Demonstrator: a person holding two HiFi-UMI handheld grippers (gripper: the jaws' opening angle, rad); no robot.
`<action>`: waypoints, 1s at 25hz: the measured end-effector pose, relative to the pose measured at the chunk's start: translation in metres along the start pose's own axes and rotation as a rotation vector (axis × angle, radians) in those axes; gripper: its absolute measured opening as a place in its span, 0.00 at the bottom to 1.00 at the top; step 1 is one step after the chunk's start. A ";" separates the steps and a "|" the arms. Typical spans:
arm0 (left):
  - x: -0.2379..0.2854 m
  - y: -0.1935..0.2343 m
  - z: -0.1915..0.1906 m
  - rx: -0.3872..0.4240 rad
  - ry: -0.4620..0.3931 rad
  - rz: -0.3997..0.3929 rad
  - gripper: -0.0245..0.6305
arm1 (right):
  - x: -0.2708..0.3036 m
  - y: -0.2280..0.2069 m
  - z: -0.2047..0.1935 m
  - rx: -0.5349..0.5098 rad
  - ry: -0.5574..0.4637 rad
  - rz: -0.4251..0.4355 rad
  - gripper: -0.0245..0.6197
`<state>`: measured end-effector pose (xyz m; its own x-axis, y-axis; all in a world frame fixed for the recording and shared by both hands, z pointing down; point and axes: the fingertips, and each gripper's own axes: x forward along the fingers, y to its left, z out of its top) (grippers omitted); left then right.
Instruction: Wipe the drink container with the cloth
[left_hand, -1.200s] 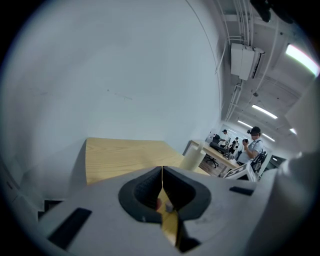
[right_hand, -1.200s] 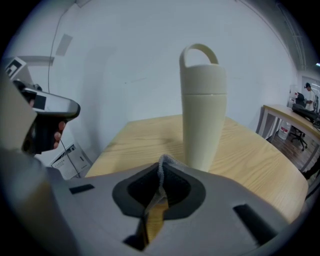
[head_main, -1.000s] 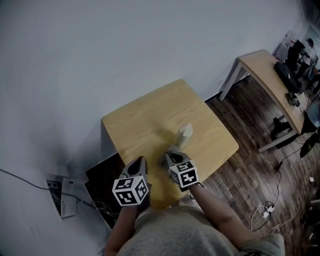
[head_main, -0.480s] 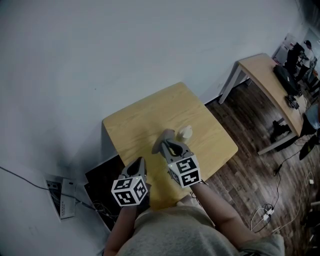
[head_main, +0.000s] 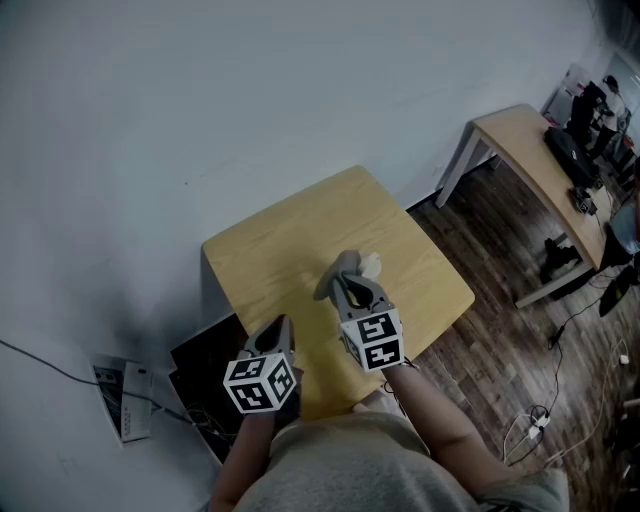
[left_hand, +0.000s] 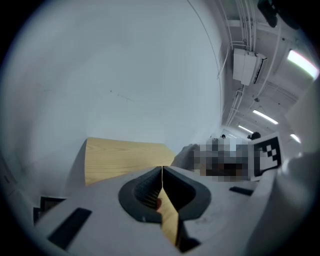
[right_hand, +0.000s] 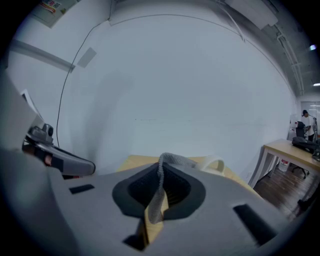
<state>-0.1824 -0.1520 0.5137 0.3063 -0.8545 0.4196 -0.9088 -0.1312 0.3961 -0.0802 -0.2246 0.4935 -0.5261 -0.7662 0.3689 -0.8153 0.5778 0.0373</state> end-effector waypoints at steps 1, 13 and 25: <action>0.000 -0.001 0.000 0.001 0.001 -0.001 0.04 | 0.000 -0.001 -0.002 0.000 0.004 -0.002 0.05; 0.001 -0.004 -0.003 0.001 0.007 0.005 0.04 | 0.010 -0.010 -0.052 0.053 0.119 -0.021 0.05; -0.001 0.001 -0.003 -0.005 0.004 0.025 0.04 | 0.024 -0.014 -0.106 0.091 0.268 -0.031 0.05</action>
<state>-0.1826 -0.1492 0.5161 0.2846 -0.8553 0.4330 -0.9148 -0.1073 0.3894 -0.0560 -0.2208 0.6002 -0.4278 -0.6744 0.6018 -0.8548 0.5182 -0.0268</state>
